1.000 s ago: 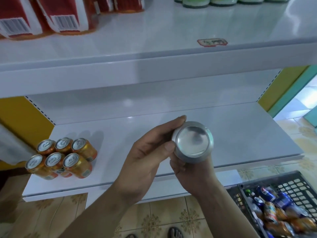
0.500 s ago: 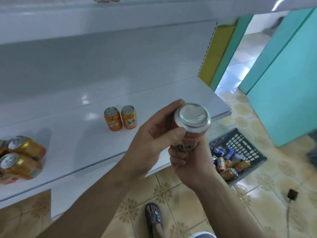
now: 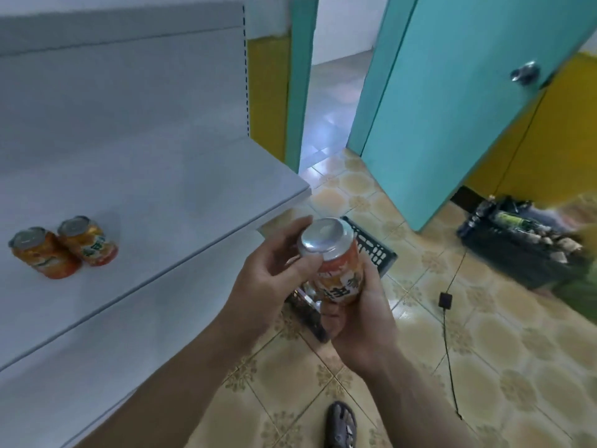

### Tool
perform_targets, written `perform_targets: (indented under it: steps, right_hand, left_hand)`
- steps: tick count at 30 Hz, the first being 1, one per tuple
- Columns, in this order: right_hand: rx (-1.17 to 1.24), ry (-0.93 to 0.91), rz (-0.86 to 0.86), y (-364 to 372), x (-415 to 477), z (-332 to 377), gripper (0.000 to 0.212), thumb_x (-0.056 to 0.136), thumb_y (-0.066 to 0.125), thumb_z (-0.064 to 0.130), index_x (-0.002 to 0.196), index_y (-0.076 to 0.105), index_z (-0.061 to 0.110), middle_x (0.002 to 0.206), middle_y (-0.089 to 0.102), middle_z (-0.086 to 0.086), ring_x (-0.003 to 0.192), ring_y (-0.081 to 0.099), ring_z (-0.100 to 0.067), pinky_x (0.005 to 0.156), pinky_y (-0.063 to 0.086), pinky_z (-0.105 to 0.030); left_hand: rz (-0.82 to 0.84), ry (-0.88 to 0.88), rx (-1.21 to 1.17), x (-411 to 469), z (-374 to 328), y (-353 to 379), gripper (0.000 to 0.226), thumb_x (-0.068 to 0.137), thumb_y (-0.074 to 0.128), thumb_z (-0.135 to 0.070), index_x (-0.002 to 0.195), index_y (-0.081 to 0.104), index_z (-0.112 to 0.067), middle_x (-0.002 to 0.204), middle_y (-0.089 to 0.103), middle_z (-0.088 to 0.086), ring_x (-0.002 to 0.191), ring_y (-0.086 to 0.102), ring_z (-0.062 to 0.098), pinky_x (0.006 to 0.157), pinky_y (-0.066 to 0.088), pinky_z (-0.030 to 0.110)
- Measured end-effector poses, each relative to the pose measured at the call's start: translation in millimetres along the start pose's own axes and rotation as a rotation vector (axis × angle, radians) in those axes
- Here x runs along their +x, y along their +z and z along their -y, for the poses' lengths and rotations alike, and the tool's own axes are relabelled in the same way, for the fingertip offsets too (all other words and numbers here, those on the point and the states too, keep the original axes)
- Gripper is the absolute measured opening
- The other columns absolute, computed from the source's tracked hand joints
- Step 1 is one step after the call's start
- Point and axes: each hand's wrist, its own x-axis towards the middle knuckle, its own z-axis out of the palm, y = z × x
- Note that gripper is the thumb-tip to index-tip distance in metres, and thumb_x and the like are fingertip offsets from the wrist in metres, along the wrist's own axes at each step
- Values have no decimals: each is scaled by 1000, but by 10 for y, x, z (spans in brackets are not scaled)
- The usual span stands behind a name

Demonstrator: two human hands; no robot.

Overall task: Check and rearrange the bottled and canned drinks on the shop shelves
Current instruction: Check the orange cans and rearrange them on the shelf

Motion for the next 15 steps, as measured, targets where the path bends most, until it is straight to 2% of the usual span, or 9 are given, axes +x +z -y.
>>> perform_targets:
  steps: [2, 3, 6, 9, 11, 13, 15]
  right_hand:
    - [-17, -43, -131, -364, 68, 285, 64, 95, 51, 63, 103, 75, 5, 90, 66, -15, 64, 54, -17, 48, 47, -21]
    - [-48, -55, -191, -552, 103, 429, 65, 93, 52, 64, 107, 73, 5, 93, 66, -15, 67, 54, -16, 51, 46, -22]
    - [-125, -39, -329, -1088, 262, 778, 58, 91, 55, 63, 114, 69, 11, 94, 68, -10, 77, 57, -16, 63, 47, -26]
    - [-129, 41, -419, -1557, 489, 996, 59, 89, 60, 61, 118, 66, 10, 89, 61, -8, 71, 55, -14, 56, 50, -23]
    - [-155, 86, -464, -1808, 686, 1045, 61, 88, 63, 59, 122, 63, 9, 83, 60, -6, 64, 56, -12, 52, 51, -21]
    - [-151, 131, -490, -2001, 960, 1093, 56, 89, 65, 54, 122, 61, 9, 77, 59, -5, 57, 56, -11, 48, 52, -20]
    - [-185, 173, -526, -2162, 1258, 1134, 53, 91, 66, 51, 124, 60, 9, 82, 60, -7, 60, 57, -13, 48, 53, -21]
  left_hand:
    - [-11, -60, 26, 259, 188, 348, 47, 82, 73, -28, 128, 61, -24, 109, 73, -12, 104, 68, 5, 76, 55, 17]
    - [-16, -109, 36, 384, 315, 523, 47, 83, 74, -33, 127, 61, -27, 109, 73, -10, 104, 69, 8, 77, 56, 19]
    - [-8, -277, 83, 713, 723, 981, 53, 78, 67, -46, 129, 60, -32, 115, 69, -2, 107, 68, 18, 87, 59, 35]
    - [-34, -389, 178, 995, 1136, 1256, 55, 79, 66, -56, 129, 62, -33, 116, 69, -3, 110, 67, 16, 95, 56, 44]
    - [-72, -473, 216, 1142, 1401, 1363, 44, 86, 68, -50, 125, 65, -30, 116, 69, -3, 109, 66, 16, 97, 55, 43]
    - [-100, -542, 251, 1318, 1664, 1423, 31, 94, 67, -33, 123, 65, -24, 117, 67, -1, 106, 64, 14, 94, 55, 35]
    - [-106, -612, 285, 1521, 1924, 1457, 32, 95, 65, -25, 127, 62, -20, 114, 64, -4, 105, 62, 12, 92, 54, 31]
